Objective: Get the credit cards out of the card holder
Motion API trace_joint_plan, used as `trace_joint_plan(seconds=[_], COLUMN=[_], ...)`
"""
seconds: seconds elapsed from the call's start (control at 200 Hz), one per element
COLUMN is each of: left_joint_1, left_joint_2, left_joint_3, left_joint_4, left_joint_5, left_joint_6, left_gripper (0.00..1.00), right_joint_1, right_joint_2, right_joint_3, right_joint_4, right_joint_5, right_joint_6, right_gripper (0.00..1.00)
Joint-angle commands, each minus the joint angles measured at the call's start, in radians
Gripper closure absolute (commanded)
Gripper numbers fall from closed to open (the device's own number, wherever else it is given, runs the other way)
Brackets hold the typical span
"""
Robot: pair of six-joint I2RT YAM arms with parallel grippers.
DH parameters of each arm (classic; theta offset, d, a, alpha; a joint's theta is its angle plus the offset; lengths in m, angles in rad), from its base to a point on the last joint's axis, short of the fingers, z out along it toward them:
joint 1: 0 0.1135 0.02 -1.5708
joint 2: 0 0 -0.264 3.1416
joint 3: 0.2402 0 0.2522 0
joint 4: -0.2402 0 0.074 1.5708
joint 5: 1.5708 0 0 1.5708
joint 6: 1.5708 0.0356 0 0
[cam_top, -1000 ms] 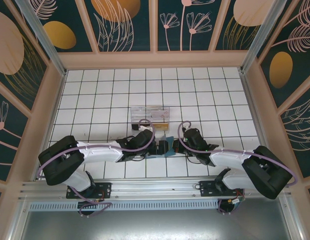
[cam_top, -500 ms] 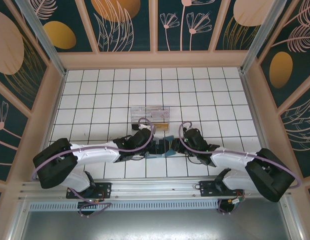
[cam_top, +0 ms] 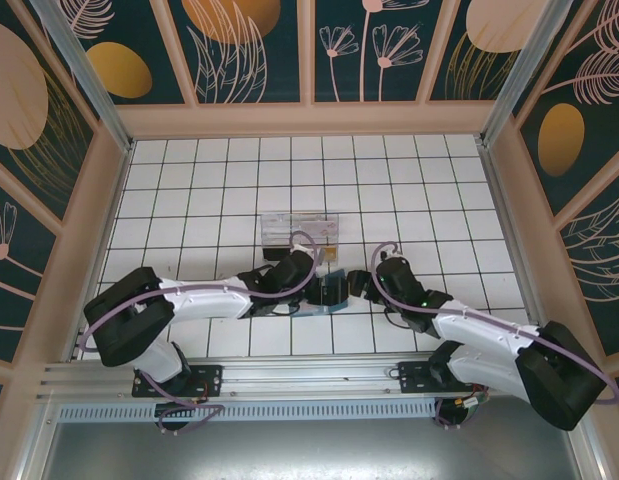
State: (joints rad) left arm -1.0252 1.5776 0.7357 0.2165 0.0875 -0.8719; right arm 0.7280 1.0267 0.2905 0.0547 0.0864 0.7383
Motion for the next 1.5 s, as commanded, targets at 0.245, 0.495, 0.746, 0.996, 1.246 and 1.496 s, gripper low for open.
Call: trace_joint_plan(seconds=[0.245, 0.495, 0.746, 0.996, 1.246, 1.496], left_joint_1=[-0.004, -0.005, -0.005, -0.005, -0.004, -0.002], left_joint_2=[0.014, 0.062, 0.179, 0.021, -0.160, -0.286], left_joint_3=[0.035, 0.050, 0.124, 0.052, -0.047, -0.151], left_joint_4=[0.068, 0.150, 0.114, 0.065, -0.069, -0.215], left_joint_5=[-0.001, 0.089, 0.124, -0.002, -0.208, -0.404], left_joint_6=[0.000, 0.008, 0.015, 0.013, -0.014, -0.078], left_gripper=[0.03, 0.07, 0.09, 0.08, 0.20, 0.77], right_joint_1=[0.006, 0.007, 0.007, 0.005, 0.006, 0.018], right_joint_2=[-0.072, -0.072, -0.119, -0.161, -0.108, -0.060], right_joint_3=[0.007, 0.021, 0.003, -0.015, 0.041, 0.107], right_joint_4=[-0.019, -0.004, -0.042, -0.028, 0.019, 0.099], right_joint_5=[0.024, 0.036, 0.028, 0.016, -0.043, -0.182], right_joint_6=[0.006, -0.014, 0.003, -0.005, -0.036, -0.054], right_gripper=[0.01, 0.01, 0.02, 0.03, 0.11, 0.61])
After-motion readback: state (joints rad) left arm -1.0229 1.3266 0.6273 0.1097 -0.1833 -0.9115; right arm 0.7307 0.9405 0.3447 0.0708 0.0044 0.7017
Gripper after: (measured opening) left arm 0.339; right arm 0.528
